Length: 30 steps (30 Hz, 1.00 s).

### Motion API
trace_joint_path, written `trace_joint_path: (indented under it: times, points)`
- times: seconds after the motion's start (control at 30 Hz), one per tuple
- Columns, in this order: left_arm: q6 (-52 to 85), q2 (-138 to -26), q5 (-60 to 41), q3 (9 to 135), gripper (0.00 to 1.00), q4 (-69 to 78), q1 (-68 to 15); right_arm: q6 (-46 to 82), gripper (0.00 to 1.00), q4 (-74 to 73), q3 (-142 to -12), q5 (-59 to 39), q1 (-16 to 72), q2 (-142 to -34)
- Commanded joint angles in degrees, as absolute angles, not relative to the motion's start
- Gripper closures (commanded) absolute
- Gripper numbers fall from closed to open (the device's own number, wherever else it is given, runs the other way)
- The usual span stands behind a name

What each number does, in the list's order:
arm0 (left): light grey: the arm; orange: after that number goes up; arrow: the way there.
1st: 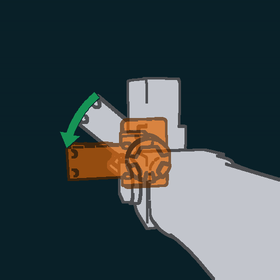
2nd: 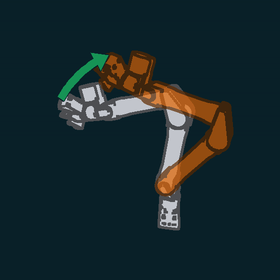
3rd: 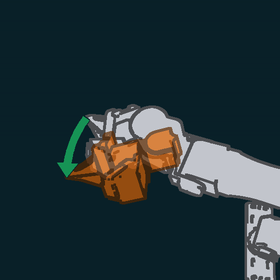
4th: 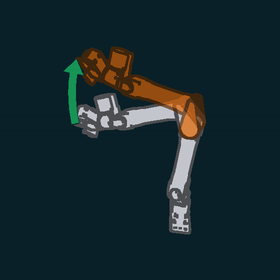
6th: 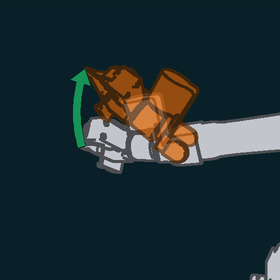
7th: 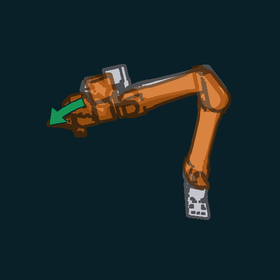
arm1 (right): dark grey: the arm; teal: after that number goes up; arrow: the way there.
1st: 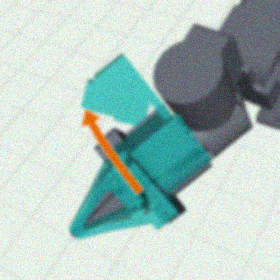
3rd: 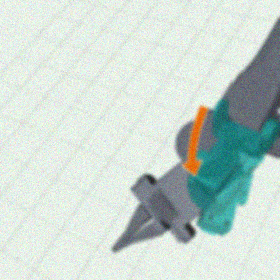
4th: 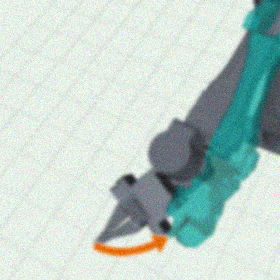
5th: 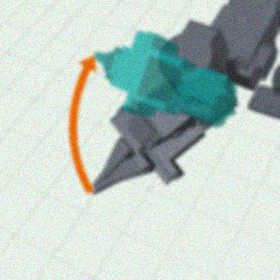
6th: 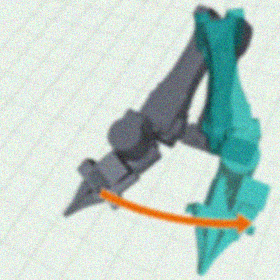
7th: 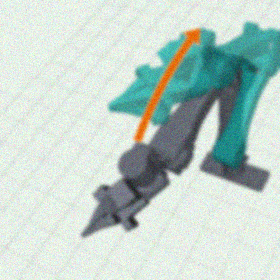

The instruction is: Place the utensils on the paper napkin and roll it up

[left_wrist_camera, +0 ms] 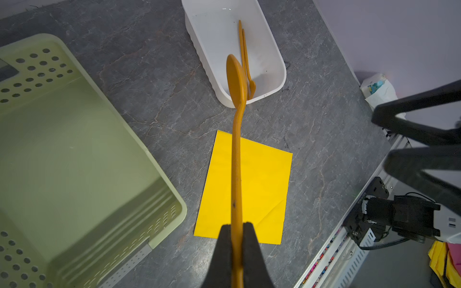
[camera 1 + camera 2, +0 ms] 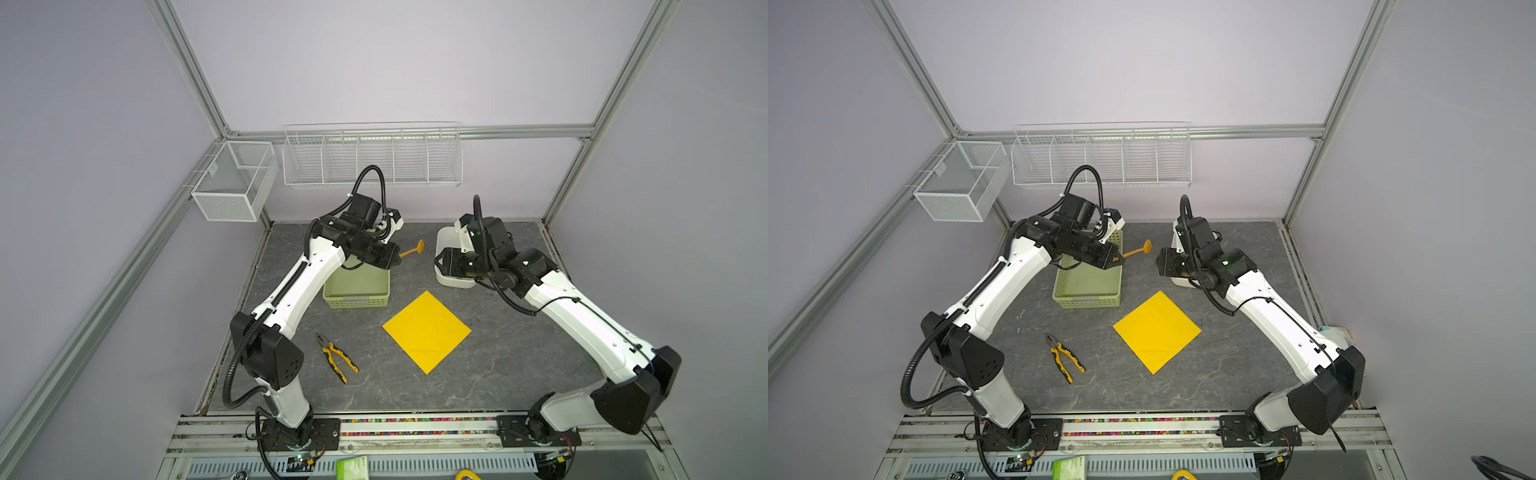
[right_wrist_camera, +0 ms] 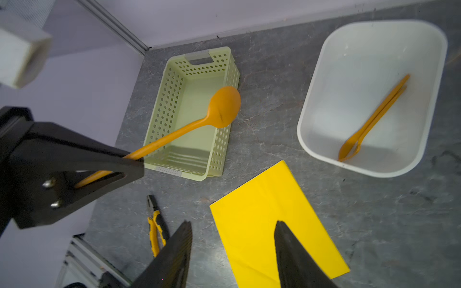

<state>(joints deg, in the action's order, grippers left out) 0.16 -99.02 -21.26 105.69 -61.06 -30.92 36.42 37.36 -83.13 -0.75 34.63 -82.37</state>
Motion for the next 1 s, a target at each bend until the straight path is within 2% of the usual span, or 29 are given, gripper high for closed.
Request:
trace_joint_path:
  times: [0.0, 0.3, 0.43, 0.67, 0.97]
  points:
    - [-1.09, -95.77, -17.85, 102.94, 1.00, -60.27, -30.78, 51.91, 0.45, 28.23, -78.22, -8.90, 33.81, -80.58]
    - [1.95, -82.44, -16.60, 84.65, 1.00, -43.03, -30.83, 62.29, 0.46, 7.79, -68.28, -16.32, 34.08, -78.75]
    - [1.37, -77.37, -16.90, 77.48, 1.00, -34.43, -30.88, 62.17, 0.46, 6.43, -67.87, -14.42, 36.12, -78.15]
    - [1.96, -74.08, -16.07, 74.05, 1.00, -29.71, -30.92, 68.00, 0.47, -1.93, -65.10, -13.06, 37.11, -77.85]
    - [3.85, -73.03, -16.09, 70.86, 1.00, -24.40, -31.30, 76.49, 0.52, -17.44, -64.38, -14.51, 38.93, -83.56]
